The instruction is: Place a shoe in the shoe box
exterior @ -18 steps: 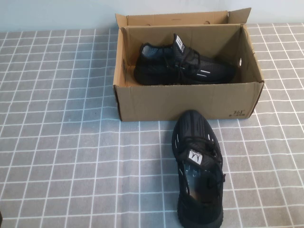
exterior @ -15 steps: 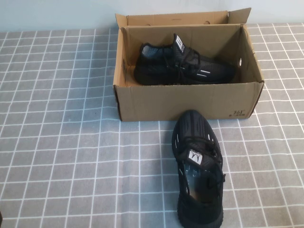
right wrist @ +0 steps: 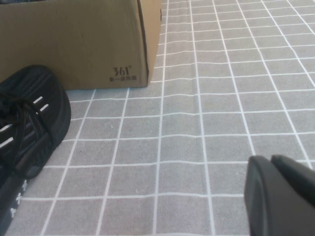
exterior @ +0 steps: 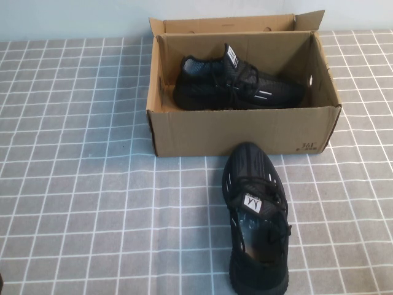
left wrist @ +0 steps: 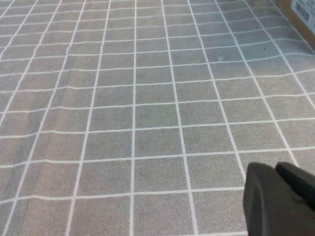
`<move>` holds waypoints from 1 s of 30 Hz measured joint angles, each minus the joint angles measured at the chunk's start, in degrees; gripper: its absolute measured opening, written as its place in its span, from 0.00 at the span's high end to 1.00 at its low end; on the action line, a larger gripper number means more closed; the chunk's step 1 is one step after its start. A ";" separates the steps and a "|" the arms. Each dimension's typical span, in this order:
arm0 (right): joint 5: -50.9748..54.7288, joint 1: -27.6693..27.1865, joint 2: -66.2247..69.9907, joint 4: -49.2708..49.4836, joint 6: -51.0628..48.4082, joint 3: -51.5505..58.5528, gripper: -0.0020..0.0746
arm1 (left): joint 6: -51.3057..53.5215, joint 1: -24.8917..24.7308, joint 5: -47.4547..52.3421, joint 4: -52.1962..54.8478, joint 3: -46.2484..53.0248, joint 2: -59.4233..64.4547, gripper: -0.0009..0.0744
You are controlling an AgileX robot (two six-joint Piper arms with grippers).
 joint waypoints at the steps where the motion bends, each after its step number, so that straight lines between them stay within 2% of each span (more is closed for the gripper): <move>1: 0.00 0.00 0.00 0.00 0.00 0.00 0.99 | 0.00 0.00 0.00 0.00 0.00 0.00 0.99; 13: -1.18 0.00 0.00 0.71 0.00 0.00 0.99 | 0.00 0.00 0.00 0.00 0.00 0.00 0.99; 21: -2.99 0.00 0.00 6.40 0.00 0.00 0.99 | 0.00 0.00 0.00 0.00 0.00 0.00 0.99; 30: -10.31 0.00 0.00 19.22 0.00 0.00 0.99 | 0.00 0.00 0.00 0.00 0.00 0.00 0.99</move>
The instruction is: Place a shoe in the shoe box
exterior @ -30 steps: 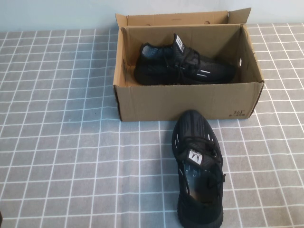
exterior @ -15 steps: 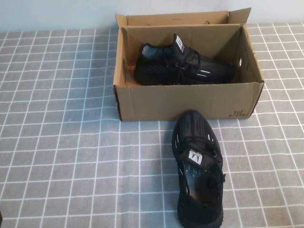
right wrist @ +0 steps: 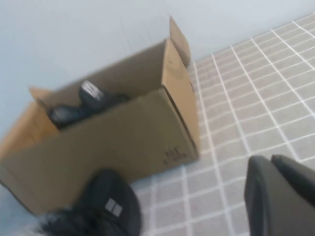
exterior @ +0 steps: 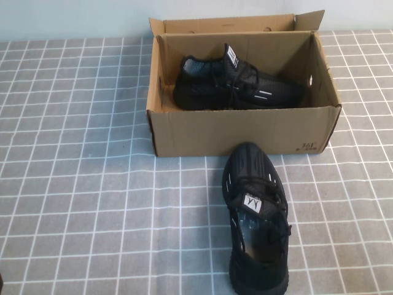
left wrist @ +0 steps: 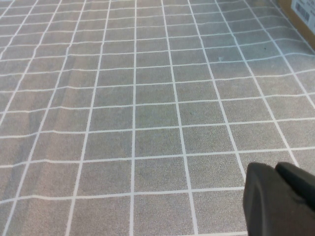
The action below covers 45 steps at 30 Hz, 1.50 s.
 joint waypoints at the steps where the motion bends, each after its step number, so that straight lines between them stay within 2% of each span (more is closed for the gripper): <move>1: -0.75 0.00 0.00 2.80 0.00 0.00 0.99 | 0.00 0.00 0.00 0.00 0.00 0.00 0.99; 4: -2.31 0.00 0.00 9.63 0.00 0.00 0.99 | 0.00 0.00 0.00 0.00 0.00 0.00 0.99; 9: -2.95 0.00 0.00 15.45 0.05 0.00 0.99 | 0.00 0.00 0.00 0.00 0.00 0.00 0.99; 13: 5.61 0.00 0.50 18.98 0.14 -3.00 0.99 | 0.00 0.00 0.00 0.00 0.00 0.00 0.99; 16: 15.54 0.00 5.14 17.44 0.14 -9.75 0.99 | 0.00 0.00 0.00 0.00 0.00 0.00 0.99; 23: 41.59 0.00 25.91 4.90 -2.99 -29.05 0.99 | 0.00 0.00 0.00 0.00 0.00 0.00 0.99; 29: 52.73 0.00 43.89 2.35 -14.81 -40.80 0.99 | 0.00 0.00 0.00 0.00 0.00 0.00 0.99; 33: 54.89 0.68 53.71 2.83 -20.83 -47.19 0.99 | 0.00 0.00 0.00 0.00 0.00 0.00 0.99; 37: 53.91 7.48 60.30 2.94 -24.41 -52.53 0.99 | 0.00 0.00 0.00 0.00 0.00 0.00 0.99; 45: 54.19 29.98 74.00 -11.01 -27.74 -64.54 0.99 | 0.00 0.00 0.00 0.00 0.00 0.00 0.99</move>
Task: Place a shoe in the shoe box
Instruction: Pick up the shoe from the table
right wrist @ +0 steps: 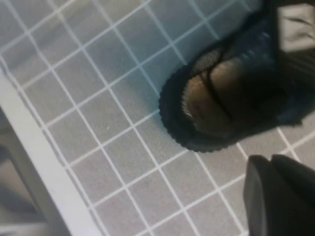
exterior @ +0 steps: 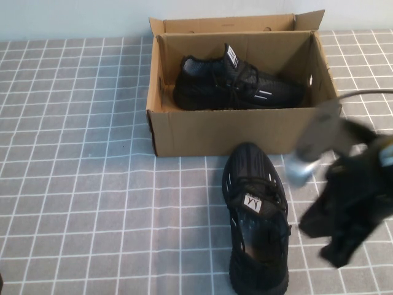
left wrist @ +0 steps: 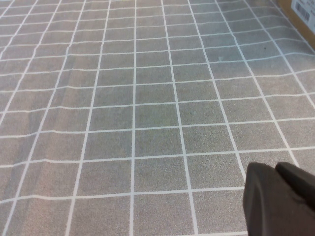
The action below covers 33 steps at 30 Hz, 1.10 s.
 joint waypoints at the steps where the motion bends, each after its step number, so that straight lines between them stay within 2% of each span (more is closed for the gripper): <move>1: 0.06 1.80 1.26 -1.30 -0.09 -0.97 0.98 | 0.00 0.00 0.00 0.00 0.00 0.00 0.99; 4: 0.20 6.00 5.78 -4.78 -0.61 -4.18 0.90 | 0.00 0.00 0.00 0.00 0.00 0.00 0.99; 7: -0.01 7.09 9.27 -6.30 -2.89 -7.16 0.74 | 0.00 0.00 0.00 0.00 0.00 0.00 0.99; 11: -4.64 7.09 12.53 -8.18 -5.14 -8.76 0.46 | 0.00 0.00 0.00 0.00 0.00 0.00 0.99; 13: -7.15 7.09 14.03 -9.56 -5.79 -8.74 0.39 | 0.00 0.00 0.00 0.00 0.00 0.00 0.99; 18: -9.35 7.09 18.08 -11.64 -6.36 -9.00 0.34 | 0.00 0.00 0.00 0.00 0.00 0.00 0.99; 33: -14.38 5.69 23.51 -16.20 -6.45 -9.19 0.34 | 0.00 0.00 0.00 0.00 0.00 0.00 0.99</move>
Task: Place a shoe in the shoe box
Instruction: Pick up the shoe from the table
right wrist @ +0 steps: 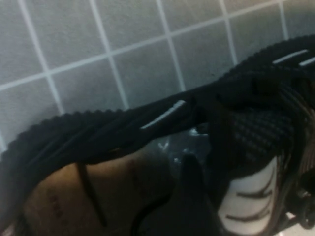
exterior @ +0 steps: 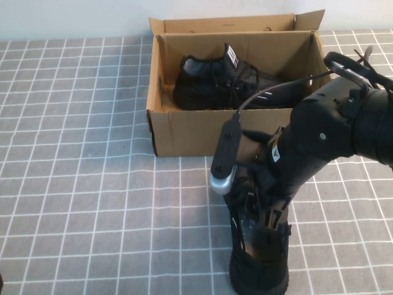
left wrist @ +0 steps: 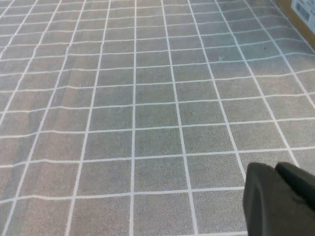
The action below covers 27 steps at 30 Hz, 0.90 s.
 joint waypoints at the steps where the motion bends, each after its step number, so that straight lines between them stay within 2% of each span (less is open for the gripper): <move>1: -0.15 -0.25 0.22 -0.09 0.00 0.00 0.35 | 0.00 0.00 0.00 0.10 0.00 0.00 0.99; 5: -0.54 -1.14 1.26 -0.09 0.00 0.00 0.39 | 0.00 0.00 0.00 0.10 0.00 0.00 0.99; 11: -1.95 -1.33 1.63 -0.09 0.00 0.00 0.53 | 0.00 0.00 0.00 0.10 0.00 0.00 0.99; 14: -2.52 -1.33 1.63 -0.09 0.00 0.00 0.65 | 0.00 0.00 0.00 0.10 0.00 0.00 0.99; 18: -2.92 -1.47 1.63 0.27 -0.13 0.00 0.87 | 0.00 0.00 0.00 0.10 0.00 0.00 0.99; 20: -2.92 -1.49 1.63 0.27 -0.13 0.00 0.94 | 0.00 0.00 0.00 0.10 0.00 0.00 0.99; 27: -0.82 -1.71 -4.04 -0.08 1.82 0.00 0.96 | 0.00 0.00 0.00 0.10 0.00 0.00 0.99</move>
